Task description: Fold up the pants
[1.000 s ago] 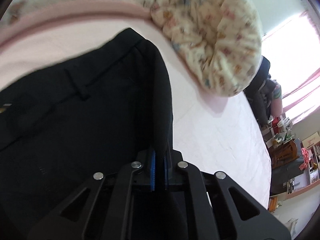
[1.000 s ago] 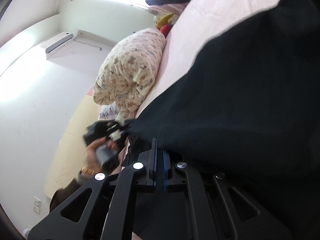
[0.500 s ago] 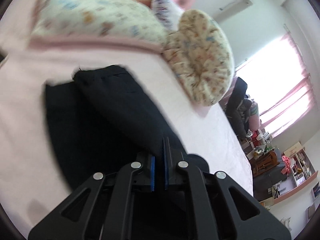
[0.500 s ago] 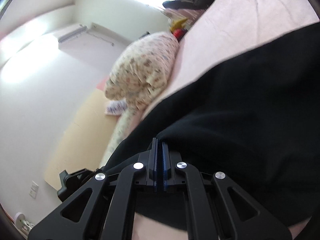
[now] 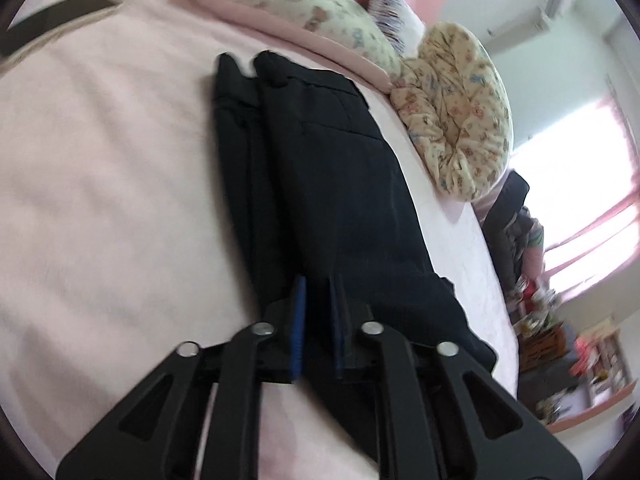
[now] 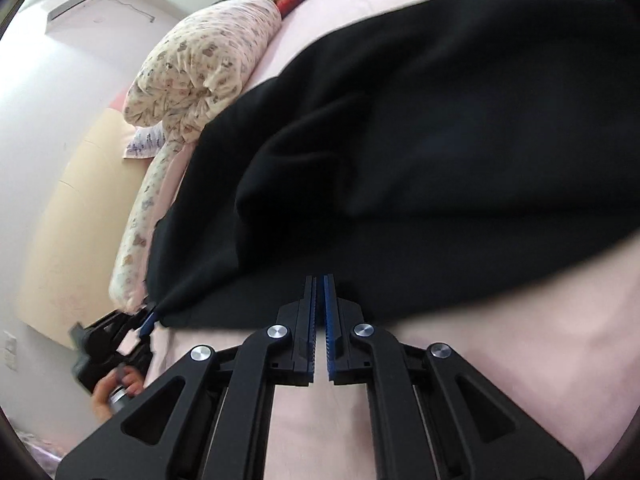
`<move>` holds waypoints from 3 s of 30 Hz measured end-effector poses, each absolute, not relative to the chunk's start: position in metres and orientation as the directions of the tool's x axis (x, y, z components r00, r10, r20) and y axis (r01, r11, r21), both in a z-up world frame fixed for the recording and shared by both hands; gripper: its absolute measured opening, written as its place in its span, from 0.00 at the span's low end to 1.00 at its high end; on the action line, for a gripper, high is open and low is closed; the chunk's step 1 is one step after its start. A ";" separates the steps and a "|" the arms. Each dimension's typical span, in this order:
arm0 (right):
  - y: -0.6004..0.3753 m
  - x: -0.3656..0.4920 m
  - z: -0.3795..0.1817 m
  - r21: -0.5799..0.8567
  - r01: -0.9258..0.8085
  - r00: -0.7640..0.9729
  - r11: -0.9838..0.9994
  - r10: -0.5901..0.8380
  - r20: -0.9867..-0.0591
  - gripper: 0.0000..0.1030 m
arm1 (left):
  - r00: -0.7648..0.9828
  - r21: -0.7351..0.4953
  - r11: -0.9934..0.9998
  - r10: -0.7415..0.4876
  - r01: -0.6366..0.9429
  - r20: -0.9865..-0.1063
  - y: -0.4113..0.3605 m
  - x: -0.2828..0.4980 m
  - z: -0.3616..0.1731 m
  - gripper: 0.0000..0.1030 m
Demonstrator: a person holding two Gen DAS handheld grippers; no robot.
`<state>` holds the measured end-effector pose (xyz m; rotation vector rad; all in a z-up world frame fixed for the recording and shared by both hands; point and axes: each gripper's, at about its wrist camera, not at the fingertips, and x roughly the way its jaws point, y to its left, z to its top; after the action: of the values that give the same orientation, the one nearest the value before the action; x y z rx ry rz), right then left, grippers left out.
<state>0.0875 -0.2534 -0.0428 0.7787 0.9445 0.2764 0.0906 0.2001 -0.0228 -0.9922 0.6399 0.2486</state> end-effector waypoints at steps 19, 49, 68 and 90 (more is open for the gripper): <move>-0.504 -0.086 -0.047 0.781 0.589 0.787 0.208 0.070 -0.613 0.37 | 0.897 -0.717 0.648 -0.116 -0.257 -0.427 0.144 0.051 -0.009 0.87; -0.607 0.005 -0.034 0.527 0.698 0.658 0.486 -0.145 -0.739 0.07 | 0.867 -0.686 0.669 -0.121 -0.288 -0.482 0.144 0.061 -0.022 0.89; -0.459 0.052 -0.012 0.848 0.181 0.762 0.498 0.475 -0.441 0.36 | 0.883 -0.731 0.635 -0.159 -0.251 -0.441 0.162 0.059 -0.010 0.94; -0.090 0.197 -0.103 0.894 0.266 0.384 0.360 0.811 -0.441 0.34 | 0.889 -0.823 0.516 -0.224 -0.239 -0.399 0.263 0.042 -0.004 0.98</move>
<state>0.1971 -0.0903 -0.1035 1.1939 1.1684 0.4808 0.0424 0.2633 -0.0036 -1.0411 0.4981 0.0091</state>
